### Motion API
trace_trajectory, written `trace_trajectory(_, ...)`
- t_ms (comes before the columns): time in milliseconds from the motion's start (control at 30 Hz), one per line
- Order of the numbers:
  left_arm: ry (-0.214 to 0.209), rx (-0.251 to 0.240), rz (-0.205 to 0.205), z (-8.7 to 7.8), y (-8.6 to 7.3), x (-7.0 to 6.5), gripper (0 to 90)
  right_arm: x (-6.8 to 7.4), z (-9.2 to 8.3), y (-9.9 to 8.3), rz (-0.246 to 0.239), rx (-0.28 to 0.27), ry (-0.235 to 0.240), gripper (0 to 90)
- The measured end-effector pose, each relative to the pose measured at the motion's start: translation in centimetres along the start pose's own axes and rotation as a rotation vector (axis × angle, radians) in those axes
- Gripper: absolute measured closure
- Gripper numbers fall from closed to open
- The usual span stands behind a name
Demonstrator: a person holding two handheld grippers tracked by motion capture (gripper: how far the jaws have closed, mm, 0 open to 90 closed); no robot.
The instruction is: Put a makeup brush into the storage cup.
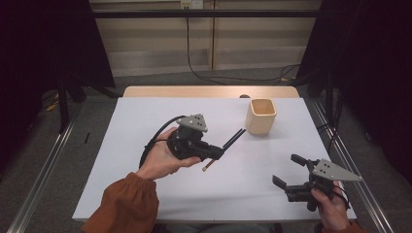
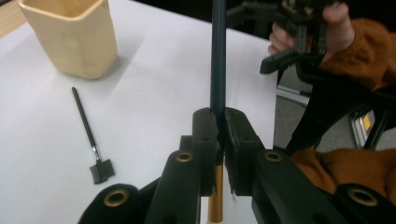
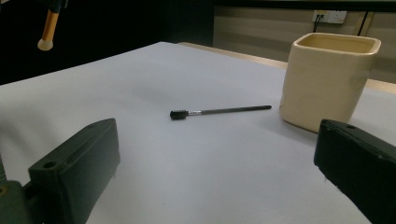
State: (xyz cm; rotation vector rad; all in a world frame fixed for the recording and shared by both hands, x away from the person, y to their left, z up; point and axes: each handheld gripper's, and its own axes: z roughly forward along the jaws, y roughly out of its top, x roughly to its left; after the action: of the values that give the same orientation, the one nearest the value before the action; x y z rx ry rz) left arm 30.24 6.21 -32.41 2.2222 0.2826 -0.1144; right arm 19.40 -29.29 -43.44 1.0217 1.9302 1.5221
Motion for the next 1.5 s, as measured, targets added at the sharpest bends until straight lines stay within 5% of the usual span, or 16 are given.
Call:
trace_trajectory(433, 0.000, 0.147, 0.000, 1.2, -0.1, 0.5, 83.9, 0.1, 0.1, 0.0, -0.004, -0.001, 0.008, 0.0)
trace_trajectory(567, -0.011, 0.235, 0.009, 2.0, -0.4, 0.6, 83.9, 0.1, 0.1, 0.0, -0.005, 0.003, 0.017, 0.0)
trace_trajectory(1033, -0.041, 0.416, 0.048, 3.6, -0.8, 0.3, 83.9, 0.5, 0.7, 0.0, -0.019, 0.017, 0.051, 0.0)
trace_trajectory(1333, -0.050, 0.493, 0.072, 4.4, -1.1, 0.4, 83.9, 0.6, 1.0, 0.2, -0.007, 0.026, 0.063, 0.0)
trace_trajectory(1500, -0.058, 0.482, 0.054, 4.3, -1.2, 0.5, 84.0, 0.6, 0.9, 0.5, -0.005, 0.018, 0.075, 0.0)
